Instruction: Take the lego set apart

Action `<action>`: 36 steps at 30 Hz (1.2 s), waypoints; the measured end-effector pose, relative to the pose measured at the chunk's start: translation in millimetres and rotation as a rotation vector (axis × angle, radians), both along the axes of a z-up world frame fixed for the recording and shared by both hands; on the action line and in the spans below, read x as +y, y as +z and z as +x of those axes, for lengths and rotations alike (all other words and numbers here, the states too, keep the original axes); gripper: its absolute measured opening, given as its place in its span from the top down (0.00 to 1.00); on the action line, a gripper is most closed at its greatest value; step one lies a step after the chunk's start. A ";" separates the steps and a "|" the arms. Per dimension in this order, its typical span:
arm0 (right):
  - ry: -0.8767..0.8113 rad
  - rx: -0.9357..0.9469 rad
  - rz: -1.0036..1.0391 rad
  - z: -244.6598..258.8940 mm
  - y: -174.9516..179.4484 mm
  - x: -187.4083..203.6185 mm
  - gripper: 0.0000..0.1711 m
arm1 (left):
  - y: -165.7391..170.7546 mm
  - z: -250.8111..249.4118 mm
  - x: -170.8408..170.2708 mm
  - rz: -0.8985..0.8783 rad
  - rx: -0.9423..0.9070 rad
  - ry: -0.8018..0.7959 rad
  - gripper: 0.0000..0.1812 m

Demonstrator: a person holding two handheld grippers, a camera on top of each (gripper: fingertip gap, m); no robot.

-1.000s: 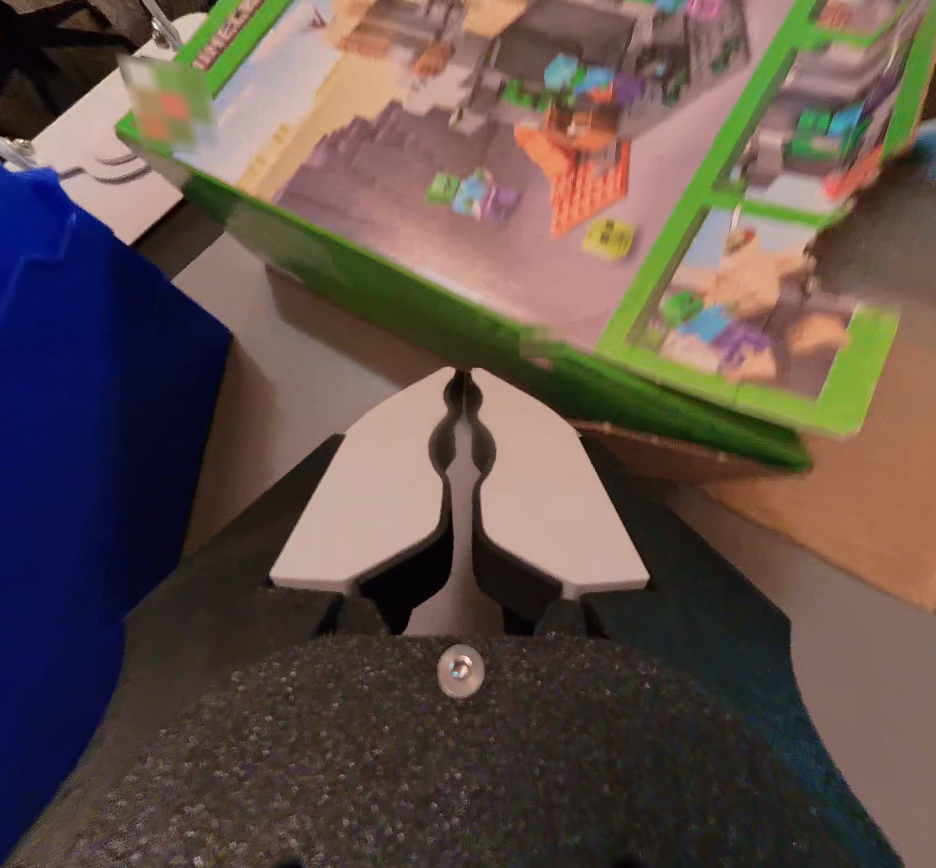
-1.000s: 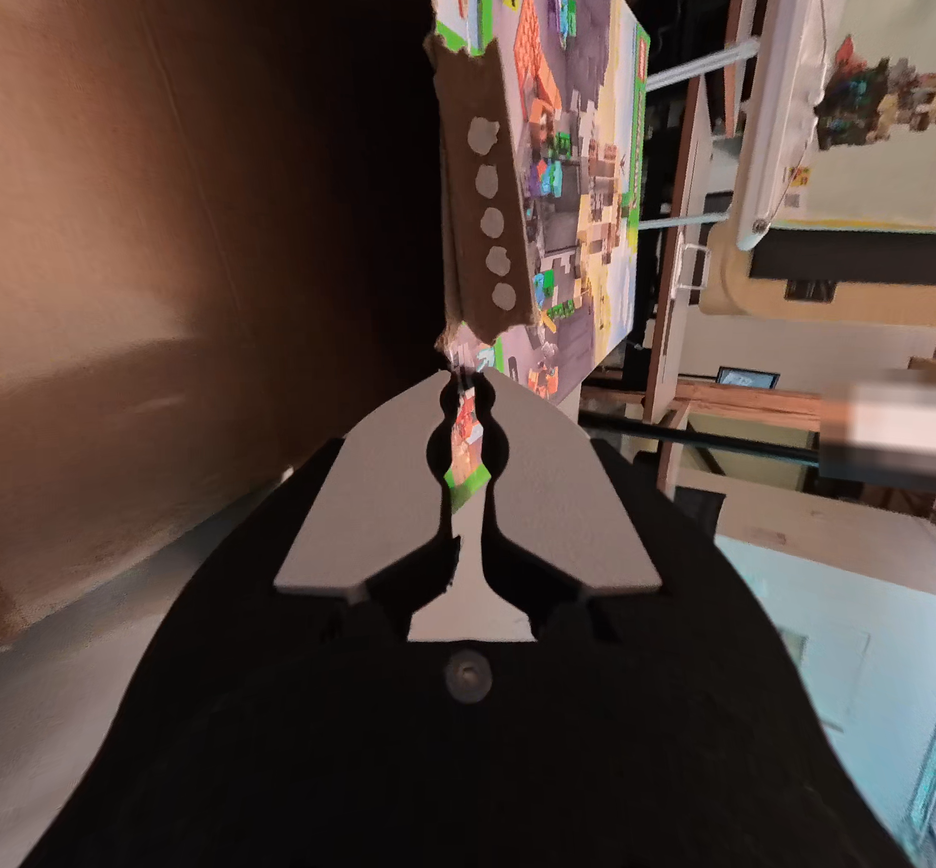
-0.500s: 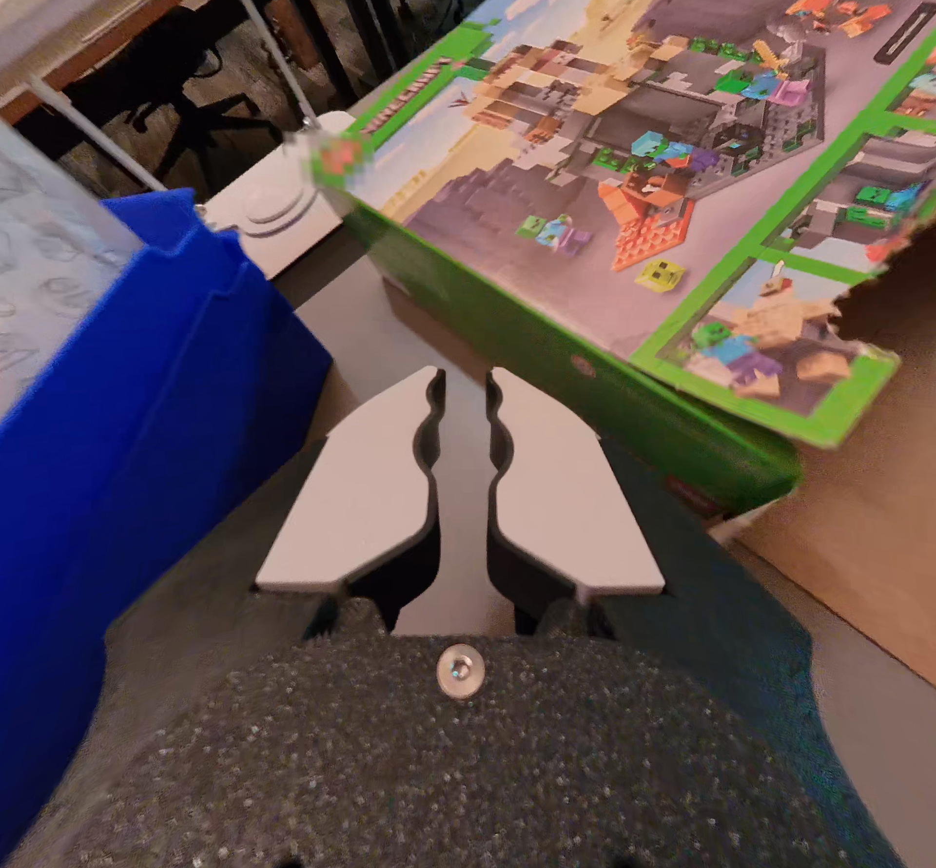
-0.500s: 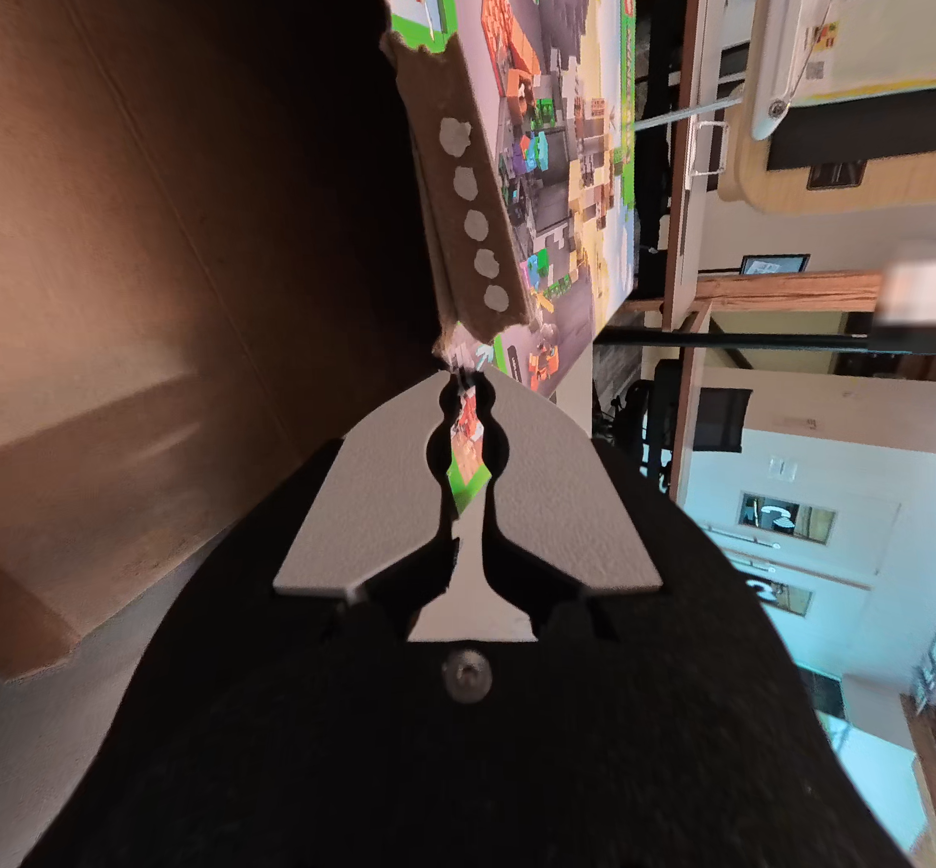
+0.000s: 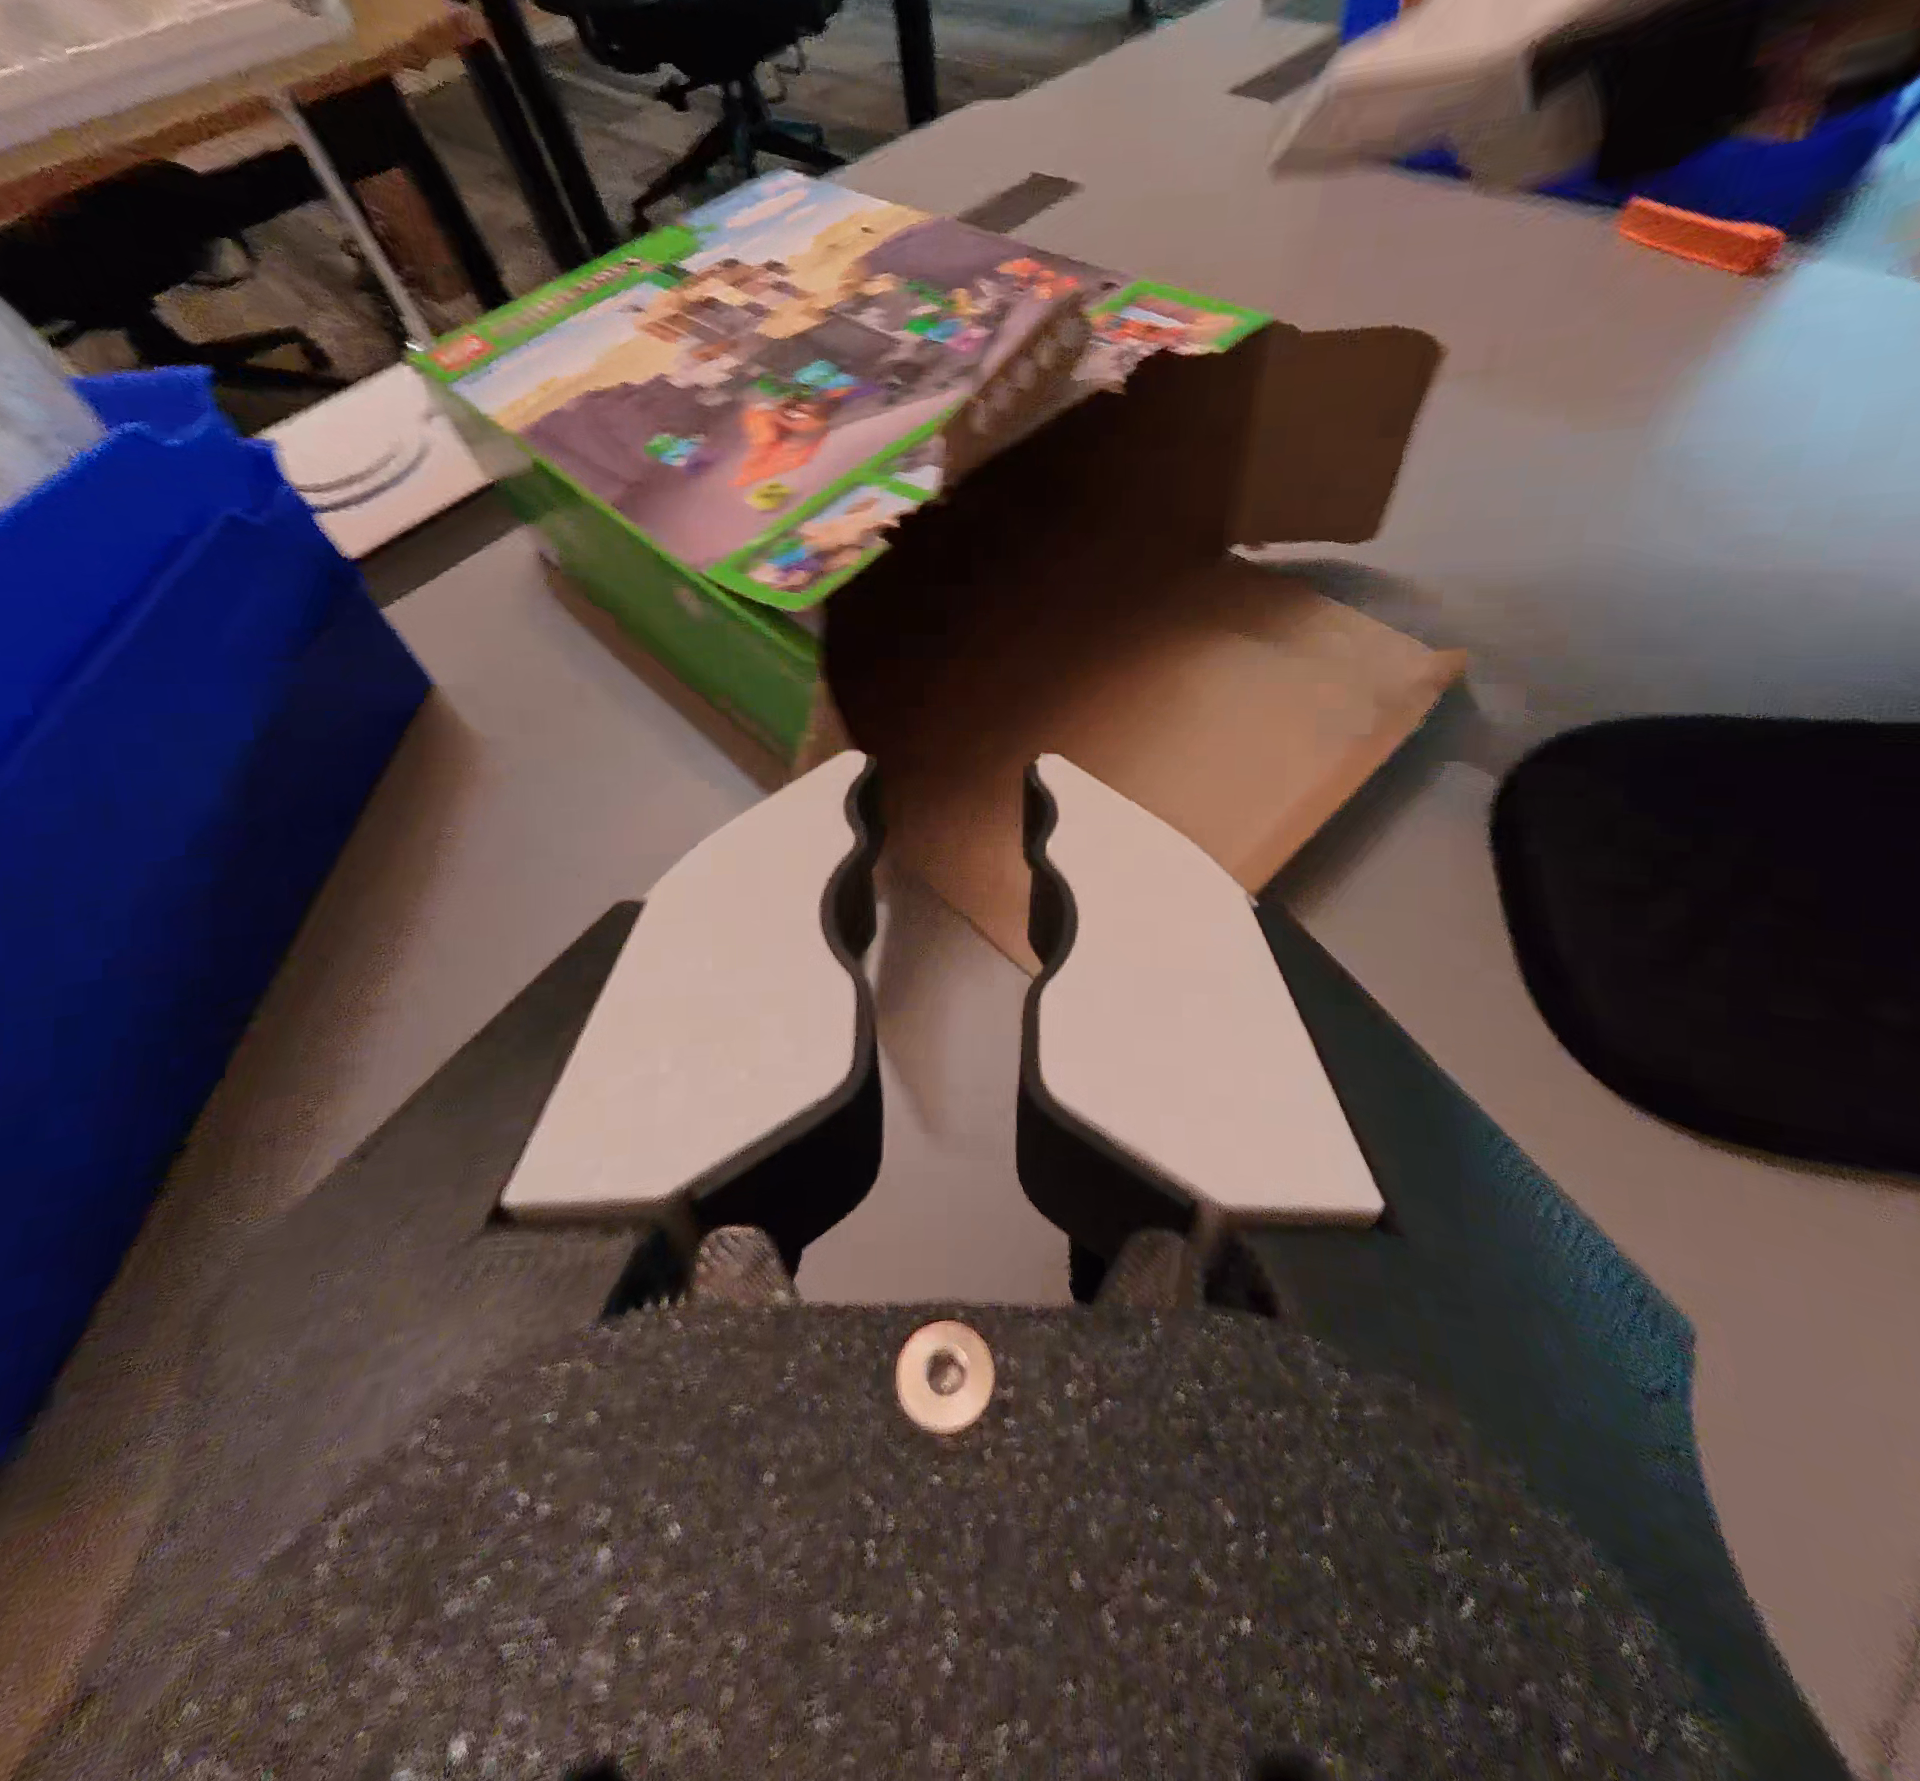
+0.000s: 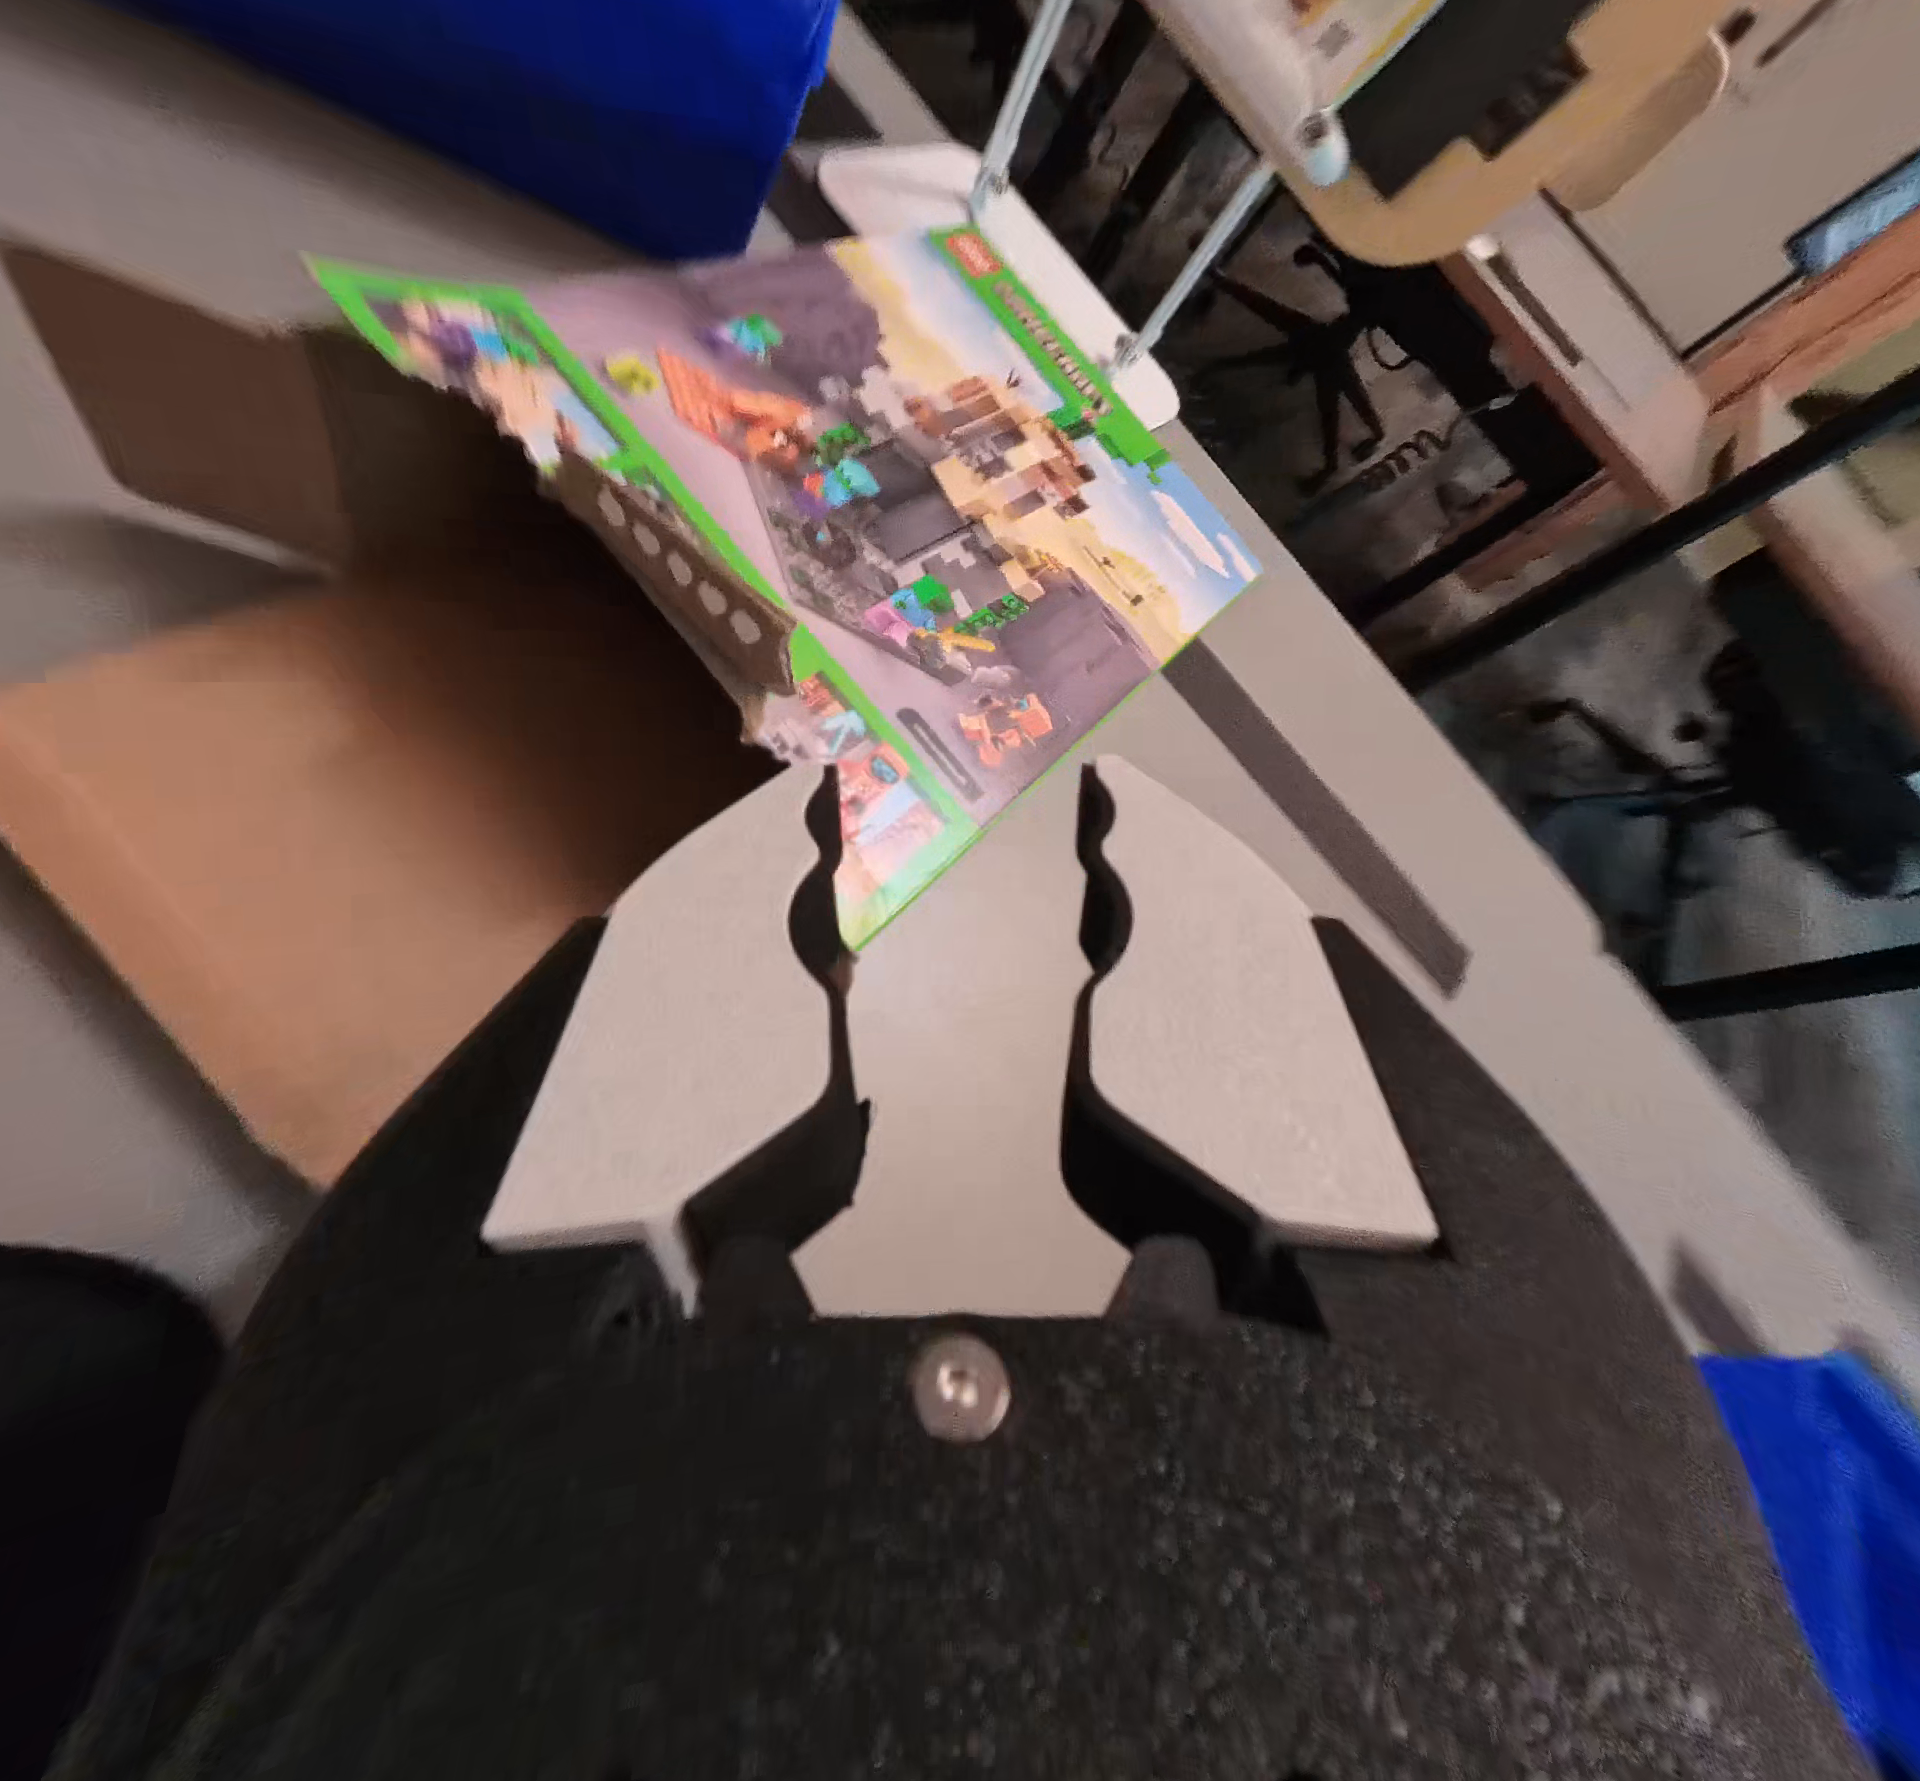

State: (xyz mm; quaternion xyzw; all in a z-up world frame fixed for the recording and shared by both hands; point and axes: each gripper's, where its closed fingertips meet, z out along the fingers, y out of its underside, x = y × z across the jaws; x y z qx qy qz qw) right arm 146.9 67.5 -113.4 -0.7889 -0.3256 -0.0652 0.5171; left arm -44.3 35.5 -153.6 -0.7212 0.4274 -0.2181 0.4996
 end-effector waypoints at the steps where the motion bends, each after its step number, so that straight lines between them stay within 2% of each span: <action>1: -0.009 0.071 -0.002 4.8 5.6 -9.6 0.74 | -7.4 4.4 -5.3 -0.021 0.023 -0.018 0.86; 4: -0.039 0.181 -0.024 19.7 -3.4 -40.5 0.73 | -34.2 7.6 -3.9 -0.074 0.112 -0.020 0.84; 7: -0.063 0.245 -0.110 20.8 -46.7 -57.5 0.69 | -54.0 5.7 7.0 -0.112 0.153 -0.007 0.83; 9: -0.082 0.215 -0.113 24.4 -72.9 -53.0 0.70 | -64.6 2.3 19.6 -0.104 0.200 0.018 0.82; 11: -0.084 0.159 -0.089 30.9 -86.5 -42.6 0.78 | -72.0 -1.1 31.4 -0.100 0.241 0.038 0.82; 13: -0.045 0.117 -0.061 33.9 -89.0 -33.5 0.92 | -75.1 -5.2 43.8 -0.086 0.272 0.059 0.83; 14: -0.008 0.095 -0.055 34.5 -89.9 -29.9 0.95 | -76.3 -6.3 49.4 -0.089 0.275 0.066 0.83; 16: 0.117 0.084 -0.054 29.4 -92.0 -26.6 0.96 | -79.5 -8.4 61.9 -0.096 0.285 0.085 0.83; 19: 0.254 0.185 -0.088 20.2 -93.6 -22.2 0.96 | -81.5 -4.9 80.6 -0.062 0.298 0.089 0.83; 21: 0.239 0.224 -0.110 24.8 -94.0 -14.3 0.96 | -84.0 -5.1 91.9 -0.059 0.317 0.108 0.82; 23: 0.194 0.228 -0.114 32.4 -88.8 -12.0 0.85 | -81.9 -2.5 90.6 -0.098 0.288 0.098 0.81; 25: 0.175 0.243 -0.078 35.4 -74.0 -18.0 0.81 | -75.0 -3.1 83.1 -0.110 0.260 0.074 0.82; 30: 0.141 0.213 0.068 20.8 -32.8 -37.2 0.81 | -40.8 -16.0 60.1 -0.019 0.155 0.033 0.82; 33: 0.186 0.212 0.113 -6.6 -20.6 -44.6 0.81 | 4.4 -44.0 66.1 0.143 0.074 0.114 0.83; 36: 0.254 0.264 0.142 -36.0 -11.6 -45.9 0.83 | 55.6 -93.3 89.0 0.259 0.041 0.241 0.79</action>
